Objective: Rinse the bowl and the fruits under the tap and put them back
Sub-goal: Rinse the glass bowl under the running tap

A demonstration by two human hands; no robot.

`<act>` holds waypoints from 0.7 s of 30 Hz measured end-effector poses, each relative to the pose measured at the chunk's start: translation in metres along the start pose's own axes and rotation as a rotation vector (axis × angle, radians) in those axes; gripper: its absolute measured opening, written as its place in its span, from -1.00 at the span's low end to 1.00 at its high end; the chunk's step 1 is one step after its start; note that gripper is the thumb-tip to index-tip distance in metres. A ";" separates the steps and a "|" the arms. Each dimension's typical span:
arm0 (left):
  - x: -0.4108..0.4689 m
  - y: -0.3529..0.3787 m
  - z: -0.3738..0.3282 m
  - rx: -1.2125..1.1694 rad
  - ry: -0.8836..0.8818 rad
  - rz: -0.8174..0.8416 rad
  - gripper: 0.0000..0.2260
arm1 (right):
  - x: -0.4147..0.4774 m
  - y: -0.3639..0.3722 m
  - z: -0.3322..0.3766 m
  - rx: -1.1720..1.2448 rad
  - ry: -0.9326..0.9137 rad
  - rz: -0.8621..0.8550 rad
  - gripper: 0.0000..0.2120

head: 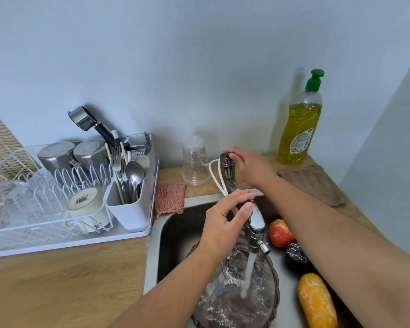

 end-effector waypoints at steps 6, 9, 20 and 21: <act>0.002 -0.006 -0.018 0.058 -0.096 0.144 -0.75 | 0.010 -0.008 0.007 -0.139 0.098 0.170 -0.64; 0.002 -0.014 -0.025 0.101 -0.123 0.213 -0.66 | 0.003 -0.020 0.017 -0.160 0.124 0.208 -0.60; -0.074 -0.034 0.065 0.478 -0.533 -0.009 -0.52 | -0.178 0.045 -0.031 0.181 0.401 0.044 -0.84; -0.080 -0.034 0.074 0.546 -0.612 0.020 -0.49 | -0.188 0.057 -0.040 0.096 0.418 0.121 -0.88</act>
Point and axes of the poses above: each hand's wrist, its own x-axis towards the middle knuckle, its own y-axis out of the palm, z = x × y, the point moved 1 cm from there along x, towards the middle knuckle, and after that the axes turned 2 degrees about z, right-handed, at the moved point
